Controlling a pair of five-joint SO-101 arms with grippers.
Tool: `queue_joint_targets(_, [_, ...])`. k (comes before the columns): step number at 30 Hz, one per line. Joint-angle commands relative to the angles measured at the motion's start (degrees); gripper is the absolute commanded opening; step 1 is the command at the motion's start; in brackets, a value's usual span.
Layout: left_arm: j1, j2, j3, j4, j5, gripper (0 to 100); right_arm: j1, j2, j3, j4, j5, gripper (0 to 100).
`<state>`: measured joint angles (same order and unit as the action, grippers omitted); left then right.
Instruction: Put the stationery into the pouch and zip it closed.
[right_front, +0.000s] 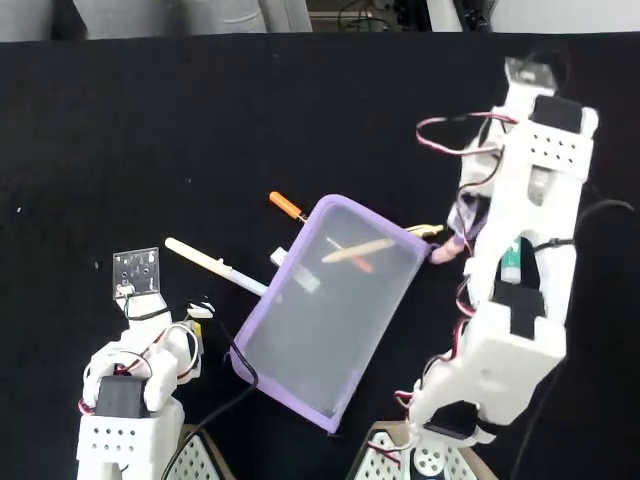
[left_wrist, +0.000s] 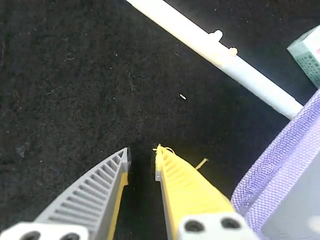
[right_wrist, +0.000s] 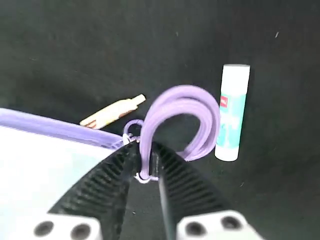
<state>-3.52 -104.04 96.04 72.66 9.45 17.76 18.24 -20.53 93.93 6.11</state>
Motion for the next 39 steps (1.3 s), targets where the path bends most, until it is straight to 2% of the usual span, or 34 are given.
queue_joint_targets(1, [0.22, -0.44, 1.27, 0.18, -0.53, 10, 3.52, 2.51, 1.36, -2.11, 0.70, 14.2])
queue_joint_targets(5, [0.57, -0.44, 1.27, 0.18, -0.53, 10, 4.66, 3.47, 1.36, -1.93, 4.04, 21.7])
queue_joint_targets(13, [0.57, -0.44, 1.27, 0.18, -0.53, 10, 4.75, -2.95, -1.45, 0.53, 5.45, 22.2])
queue_joint_targets(19, [0.57, -0.44, 1.27, 0.18, -0.53, 10, 4.13, -10.59, -8.75, 7.38, 5.45, 22.3])
queue_joint_targets(23, [0.48, -0.44, 1.27, 0.18, -0.53, 10, 2.81, -15.34, -4.00, 7.21, 5.45, 22.3])
queue_joint_targets(29, [0.57, -0.44, 1.27, 0.18, -0.53, 10, -2.64, -17.89, 10.86, 5.71, 4.92, 22.1])
queue_joint_targets(39, [0.31, -0.44, 1.27, 0.18, -0.53, 10, -4.31, -17.71, 26.15, -8.09, -11.96, 22.2])
